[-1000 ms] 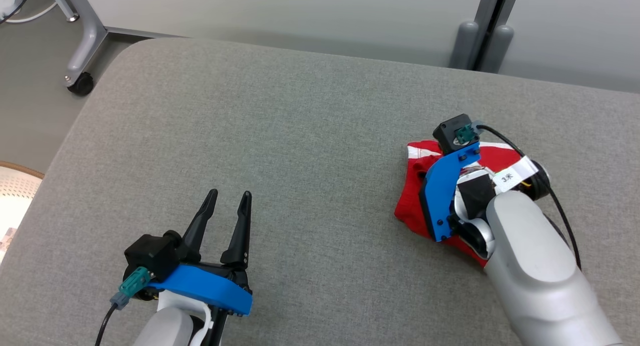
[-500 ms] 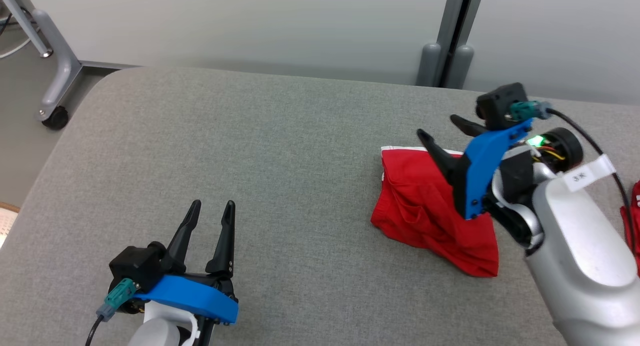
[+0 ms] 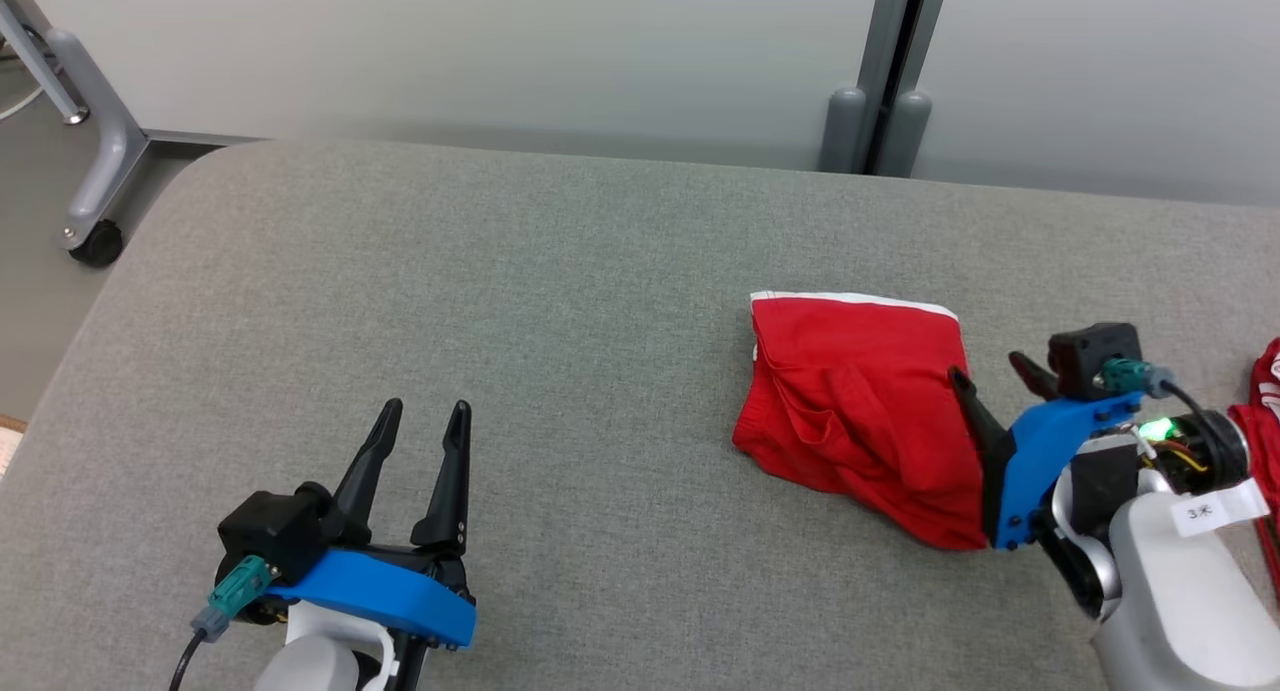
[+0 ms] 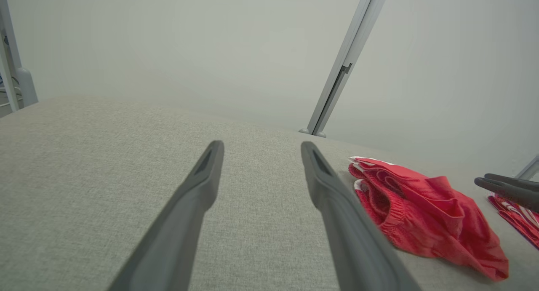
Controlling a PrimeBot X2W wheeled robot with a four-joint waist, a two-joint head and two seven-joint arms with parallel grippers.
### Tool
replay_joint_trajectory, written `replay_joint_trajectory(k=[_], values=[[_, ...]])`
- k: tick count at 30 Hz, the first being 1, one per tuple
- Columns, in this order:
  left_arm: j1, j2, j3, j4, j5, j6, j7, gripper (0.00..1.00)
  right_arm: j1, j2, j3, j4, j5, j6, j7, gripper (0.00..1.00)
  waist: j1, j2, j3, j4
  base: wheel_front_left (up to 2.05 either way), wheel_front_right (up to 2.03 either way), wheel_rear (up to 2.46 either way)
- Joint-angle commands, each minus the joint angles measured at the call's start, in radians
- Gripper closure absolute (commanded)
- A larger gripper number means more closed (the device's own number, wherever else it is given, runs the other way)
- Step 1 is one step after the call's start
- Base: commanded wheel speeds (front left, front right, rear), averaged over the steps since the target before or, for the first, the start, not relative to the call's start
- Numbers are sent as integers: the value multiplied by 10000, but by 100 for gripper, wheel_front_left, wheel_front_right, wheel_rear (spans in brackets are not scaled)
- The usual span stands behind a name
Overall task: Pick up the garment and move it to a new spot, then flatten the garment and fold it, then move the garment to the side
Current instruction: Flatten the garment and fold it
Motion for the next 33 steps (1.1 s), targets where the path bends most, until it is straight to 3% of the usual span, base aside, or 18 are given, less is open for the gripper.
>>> replay_joint_trajectory(k=[1,5,10,17,22,23,24,25,26,33], values=[[-112,87,18,-25,15,-11,-40,0,-35,100,70,271,-172,6,-146,100,0,0,122,77,0,0,0],[-219,122,86,-13,67,-9,-40,0,-446,472,828,1249,-405,5,-358,100,0,0,295,111,0,0,0],[-125,74,155,52,93,40,-40,0,-569,947,2441,1851,363,6,-518,100,0,0,221,56,0,0,0],[-21,156,254,117,242,163,-41,0,-149,1207,5102,1343,2119,5,-735,100,0,0,-38,-266,0,0,0],[144,301,447,64,451,386,-40,0,1,1181,5681,663,2851,5,-1294,100,0,0,-192,-612,0,0,0],[157,343,482,48,489,433,-40,0,22,1118,5606,536,2884,5,-1457,65,0,0,-213,-681,0,0,0],[157,343,482,48,489,433,-40,0,22,1118,5606,536,2884,5,-1457,65,0,0,-213,-681,0,0,0],[178,400,536,26,560,520,-41,0,47,1054,5479,370,2883,5,-1633,12,0,0,-246,-766,0,0,0],[213,454,563,11,634,584,-40,0,103,998,5227,234,2874,5,-1800,0,0,0,-272,-833,0,0,0],[430,651,922,-61,832,929,-40,0,884,758,2865,-968,1792,6,-2222,0,0,0,-453,-1323,0,0,0]])
